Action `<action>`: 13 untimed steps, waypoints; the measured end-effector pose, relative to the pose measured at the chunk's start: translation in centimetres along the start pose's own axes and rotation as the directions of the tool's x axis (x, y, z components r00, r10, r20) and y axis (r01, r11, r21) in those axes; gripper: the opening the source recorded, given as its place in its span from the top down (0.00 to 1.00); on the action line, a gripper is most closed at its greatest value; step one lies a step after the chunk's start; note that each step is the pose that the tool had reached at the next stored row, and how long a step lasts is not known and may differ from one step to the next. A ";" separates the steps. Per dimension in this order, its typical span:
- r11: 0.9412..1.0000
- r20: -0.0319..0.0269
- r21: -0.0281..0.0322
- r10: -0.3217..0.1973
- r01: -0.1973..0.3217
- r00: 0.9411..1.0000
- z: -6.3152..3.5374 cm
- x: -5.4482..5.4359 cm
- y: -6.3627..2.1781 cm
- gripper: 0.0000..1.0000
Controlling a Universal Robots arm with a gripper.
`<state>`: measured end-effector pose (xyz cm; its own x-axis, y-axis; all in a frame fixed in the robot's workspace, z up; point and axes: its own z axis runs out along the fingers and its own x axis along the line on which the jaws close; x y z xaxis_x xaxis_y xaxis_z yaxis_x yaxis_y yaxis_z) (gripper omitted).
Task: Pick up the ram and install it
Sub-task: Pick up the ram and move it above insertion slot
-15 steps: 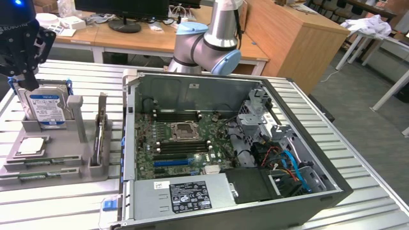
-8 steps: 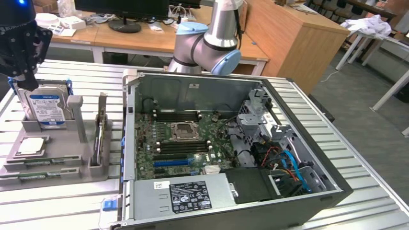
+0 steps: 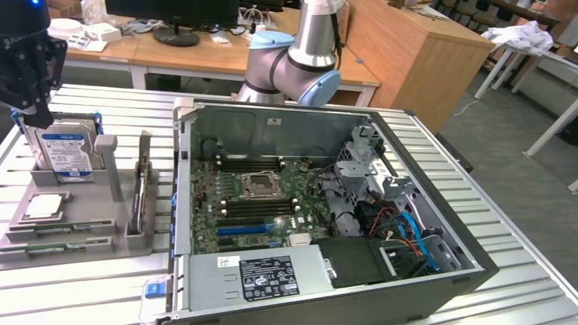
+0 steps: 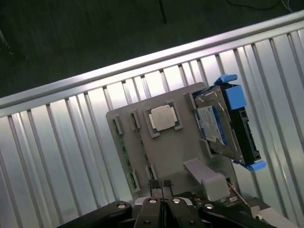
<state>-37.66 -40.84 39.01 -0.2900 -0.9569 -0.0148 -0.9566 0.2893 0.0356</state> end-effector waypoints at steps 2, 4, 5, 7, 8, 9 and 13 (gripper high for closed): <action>0.999 -0.002 0.000 -0.036 0.036 0.999 0.00 0.0 0.00 0.89; 0.998 -0.003 -0.001 -0.070 0.070 0.998 0.00 0.0 0.00 0.89; 0.996 -0.004 -0.001 -0.087 0.087 0.996 0.00 0.0 0.00 0.89; 0.992 -0.006 -0.002 -0.123 0.123 0.992 0.00 0.0 0.00 0.89; 0.990 -0.006 -0.002 -0.141 0.141 0.990 0.00 0.0 0.00 0.89; 0.987 -0.007 -0.002 -0.158 0.158 0.987 0.00 0.0 0.00 0.89; 0.974 -0.010 -0.004 -0.226 0.226 0.974 0.00 0.0 0.00 0.89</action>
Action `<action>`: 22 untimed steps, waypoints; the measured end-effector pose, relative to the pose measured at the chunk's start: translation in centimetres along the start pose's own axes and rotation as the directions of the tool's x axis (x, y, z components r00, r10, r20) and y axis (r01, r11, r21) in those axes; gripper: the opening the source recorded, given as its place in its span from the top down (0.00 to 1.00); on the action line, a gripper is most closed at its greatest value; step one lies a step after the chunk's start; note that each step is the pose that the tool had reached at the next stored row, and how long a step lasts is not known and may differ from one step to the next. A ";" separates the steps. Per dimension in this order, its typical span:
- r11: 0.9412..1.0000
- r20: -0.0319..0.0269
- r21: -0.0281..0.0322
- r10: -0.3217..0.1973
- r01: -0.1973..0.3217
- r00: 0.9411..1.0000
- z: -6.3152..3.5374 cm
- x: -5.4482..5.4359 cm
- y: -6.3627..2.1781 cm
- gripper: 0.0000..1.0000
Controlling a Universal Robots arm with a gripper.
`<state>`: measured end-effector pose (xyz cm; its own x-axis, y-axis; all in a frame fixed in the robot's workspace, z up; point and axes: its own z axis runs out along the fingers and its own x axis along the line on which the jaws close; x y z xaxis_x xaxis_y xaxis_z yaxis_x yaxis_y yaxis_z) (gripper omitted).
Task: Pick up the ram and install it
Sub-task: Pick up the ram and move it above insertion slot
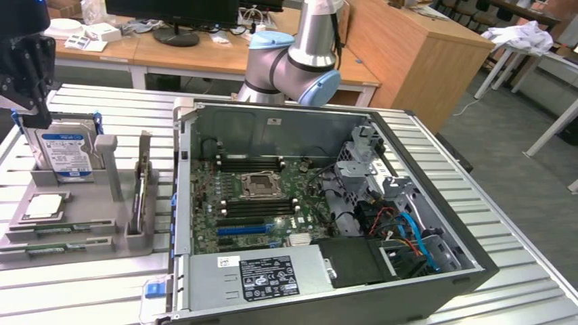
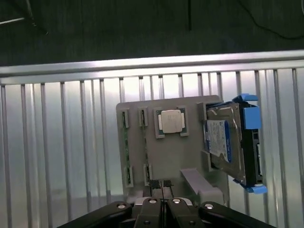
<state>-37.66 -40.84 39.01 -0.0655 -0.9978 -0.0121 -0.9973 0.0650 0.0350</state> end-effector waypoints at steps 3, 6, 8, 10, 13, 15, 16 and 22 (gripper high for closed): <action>0.999 -0.001 0.000 -0.032 0.032 0.999 0.00 0.0 0.00 0.89; 0.999 -0.001 0.000 -0.033 0.033 0.999 0.00 0.0 0.00 0.89; 0.999 -0.001 -0.001 -0.038 0.038 0.999 0.00 0.0 0.00 0.89; 0.999 -0.002 -0.001 -0.050 0.050 0.999 0.00 0.0 0.00 0.89; 0.998 -0.002 -0.001 -0.057 0.057 0.998 0.00 0.0 0.00 0.89; 0.998 -0.002 -0.001 -0.057 0.057 0.998 0.00 0.0 0.00 0.89; 0.998 -0.002 -0.001 -0.057 0.057 0.998 0.00 0.0 0.00 0.89; 0.998 -0.002 -0.001 -0.057 0.057 0.998 0.00 0.0 0.00 0.89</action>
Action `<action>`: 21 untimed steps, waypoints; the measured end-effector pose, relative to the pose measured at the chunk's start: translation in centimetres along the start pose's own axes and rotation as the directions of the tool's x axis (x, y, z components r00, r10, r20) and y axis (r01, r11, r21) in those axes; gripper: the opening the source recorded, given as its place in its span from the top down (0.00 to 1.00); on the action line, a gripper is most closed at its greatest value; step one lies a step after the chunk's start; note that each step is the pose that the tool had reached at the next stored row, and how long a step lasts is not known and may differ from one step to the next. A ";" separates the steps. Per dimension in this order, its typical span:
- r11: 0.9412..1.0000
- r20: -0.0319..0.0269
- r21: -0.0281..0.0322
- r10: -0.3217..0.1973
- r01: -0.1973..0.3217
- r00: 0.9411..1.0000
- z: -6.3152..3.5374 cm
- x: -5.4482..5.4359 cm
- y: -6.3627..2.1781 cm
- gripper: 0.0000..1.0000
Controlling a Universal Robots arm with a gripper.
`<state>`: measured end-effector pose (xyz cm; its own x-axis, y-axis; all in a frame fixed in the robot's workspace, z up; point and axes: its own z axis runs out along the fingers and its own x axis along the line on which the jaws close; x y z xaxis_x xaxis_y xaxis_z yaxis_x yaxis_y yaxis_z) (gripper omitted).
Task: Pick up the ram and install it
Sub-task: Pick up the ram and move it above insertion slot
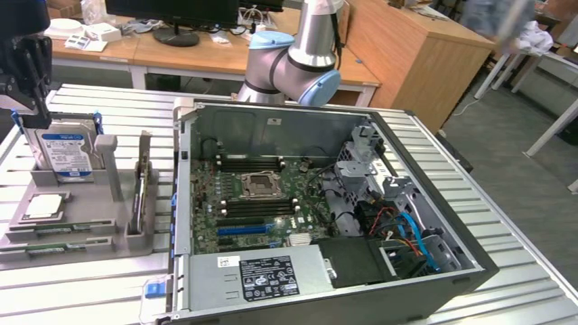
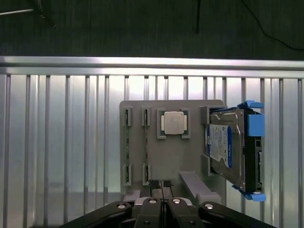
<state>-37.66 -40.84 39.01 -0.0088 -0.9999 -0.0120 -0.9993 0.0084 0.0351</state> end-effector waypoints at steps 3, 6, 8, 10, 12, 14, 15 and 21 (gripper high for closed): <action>1.000 0.000 0.000 0.000 0.000 1.000 0.00 0.0 0.00 0.89; 1.000 0.000 0.000 0.000 0.000 1.000 0.00 0.0 0.00 0.89; 1.000 0.000 0.000 0.000 0.000 1.000 0.00 0.0 0.00 0.77; 1.000 0.000 0.000 0.000 0.000 1.000 0.00 0.0 0.00 0.71; 1.000 0.000 0.000 0.000 0.000 1.000 0.00 0.0 0.00 0.64; 1.000 0.000 0.000 0.000 0.000 1.000 0.00 0.0 0.00 0.64; 1.000 0.000 0.000 0.000 0.000 1.000 0.00 0.0 0.00 0.64; 1.000 0.000 0.000 0.000 0.000 1.000 0.00 0.0 0.00 0.63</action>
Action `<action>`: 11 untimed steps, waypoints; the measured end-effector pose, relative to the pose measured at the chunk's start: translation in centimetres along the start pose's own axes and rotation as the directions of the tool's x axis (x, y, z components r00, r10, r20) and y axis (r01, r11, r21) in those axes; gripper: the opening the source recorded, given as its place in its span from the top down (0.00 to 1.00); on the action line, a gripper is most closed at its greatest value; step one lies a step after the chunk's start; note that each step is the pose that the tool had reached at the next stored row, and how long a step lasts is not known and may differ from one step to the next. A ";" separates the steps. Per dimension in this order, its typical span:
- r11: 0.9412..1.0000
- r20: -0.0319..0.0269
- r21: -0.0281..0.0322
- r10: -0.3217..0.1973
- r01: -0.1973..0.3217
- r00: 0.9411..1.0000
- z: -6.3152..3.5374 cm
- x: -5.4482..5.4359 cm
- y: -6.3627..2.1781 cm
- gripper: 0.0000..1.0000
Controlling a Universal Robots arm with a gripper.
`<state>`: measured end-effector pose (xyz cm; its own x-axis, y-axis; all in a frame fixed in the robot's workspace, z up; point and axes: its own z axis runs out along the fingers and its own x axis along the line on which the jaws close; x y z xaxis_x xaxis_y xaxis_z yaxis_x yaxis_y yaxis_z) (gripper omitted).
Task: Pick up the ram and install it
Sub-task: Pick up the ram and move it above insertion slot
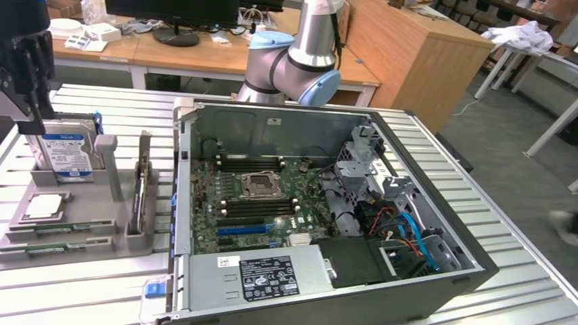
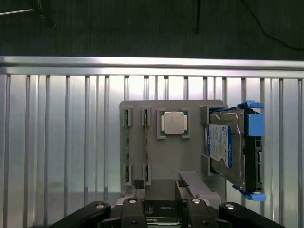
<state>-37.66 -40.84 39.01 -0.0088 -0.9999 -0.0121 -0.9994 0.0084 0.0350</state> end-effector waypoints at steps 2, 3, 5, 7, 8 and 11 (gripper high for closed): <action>1.000 0.000 0.000 0.000 0.000 1.000 0.00 0.0 0.00 0.57; 1.000 0.000 0.000 0.000 0.000 1.000 0.00 0.0 0.00 0.57; 1.000 0.000 0.000 0.000 0.000 1.000 0.00 0.0 0.01 0.57; 1.000 0.000 0.000 0.000 0.000 1.000 0.00 0.2 0.01 0.57; 1.000 0.000 0.000 0.000 0.000 1.000 -0.01 0.3 0.00 0.57; 1.000 0.000 0.000 0.000 0.000 1.000 -0.01 0.6 0.00 0.57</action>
<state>-37.67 -41.48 39.01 -0.0088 -0.9999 -0.0120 -0.9994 0.0084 0.0350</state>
